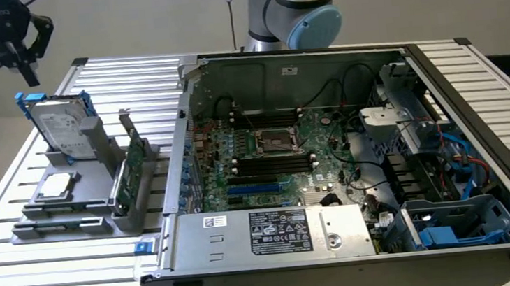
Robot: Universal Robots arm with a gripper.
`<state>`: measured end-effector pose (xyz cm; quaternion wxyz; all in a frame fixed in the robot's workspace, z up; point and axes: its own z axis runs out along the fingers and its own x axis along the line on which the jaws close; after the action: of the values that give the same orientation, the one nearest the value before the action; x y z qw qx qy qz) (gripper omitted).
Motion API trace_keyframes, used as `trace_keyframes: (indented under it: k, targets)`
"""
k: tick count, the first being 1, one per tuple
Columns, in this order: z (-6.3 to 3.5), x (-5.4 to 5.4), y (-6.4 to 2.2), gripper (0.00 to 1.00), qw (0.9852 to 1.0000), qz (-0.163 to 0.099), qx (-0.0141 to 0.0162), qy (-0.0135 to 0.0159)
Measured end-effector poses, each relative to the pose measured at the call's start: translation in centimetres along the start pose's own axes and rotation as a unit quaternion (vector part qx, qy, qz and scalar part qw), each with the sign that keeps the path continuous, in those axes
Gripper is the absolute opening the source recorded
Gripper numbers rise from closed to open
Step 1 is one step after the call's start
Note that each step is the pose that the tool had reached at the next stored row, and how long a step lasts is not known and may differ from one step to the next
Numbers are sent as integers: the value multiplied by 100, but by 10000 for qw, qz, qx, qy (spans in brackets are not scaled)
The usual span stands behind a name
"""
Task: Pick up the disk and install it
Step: 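Pick up the disk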
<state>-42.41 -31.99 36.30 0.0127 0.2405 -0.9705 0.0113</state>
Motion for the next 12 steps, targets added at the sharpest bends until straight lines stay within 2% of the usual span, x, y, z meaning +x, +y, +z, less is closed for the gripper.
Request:
trace_keyframes:
  k: [3,7,12]
  targets:
    - [4,0,0,11,9996,-270,8,-3]
    - [6,0,0,11,9980,-628,19,-11]
    - [5,0,0,11,9940,-1089,33,-17]
